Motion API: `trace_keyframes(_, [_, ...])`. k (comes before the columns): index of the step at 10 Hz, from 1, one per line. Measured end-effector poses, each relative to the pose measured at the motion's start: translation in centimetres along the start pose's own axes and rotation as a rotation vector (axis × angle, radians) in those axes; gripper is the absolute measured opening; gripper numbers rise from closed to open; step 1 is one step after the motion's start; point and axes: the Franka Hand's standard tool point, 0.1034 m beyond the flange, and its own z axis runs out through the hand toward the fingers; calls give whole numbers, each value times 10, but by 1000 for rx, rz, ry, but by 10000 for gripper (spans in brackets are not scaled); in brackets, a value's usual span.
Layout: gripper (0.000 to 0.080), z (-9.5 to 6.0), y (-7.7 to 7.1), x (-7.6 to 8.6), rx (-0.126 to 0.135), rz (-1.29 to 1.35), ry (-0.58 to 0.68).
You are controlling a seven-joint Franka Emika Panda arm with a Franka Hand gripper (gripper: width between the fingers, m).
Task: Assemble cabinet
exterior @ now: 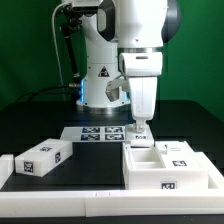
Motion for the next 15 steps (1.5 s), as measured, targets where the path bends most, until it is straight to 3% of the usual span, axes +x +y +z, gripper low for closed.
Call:
trace_keyframes(7, [68, 2, 4, -4, 24, 10, -8])
trace_keyframes(10, [68, 3, 2, -3, 3, 10, 2])
trace_keyframes(13, [68, 4, 3, -4, 3, -4, 4])
trace_keyframes(15, [68, 4, 16, -7, -10, -31, 9])
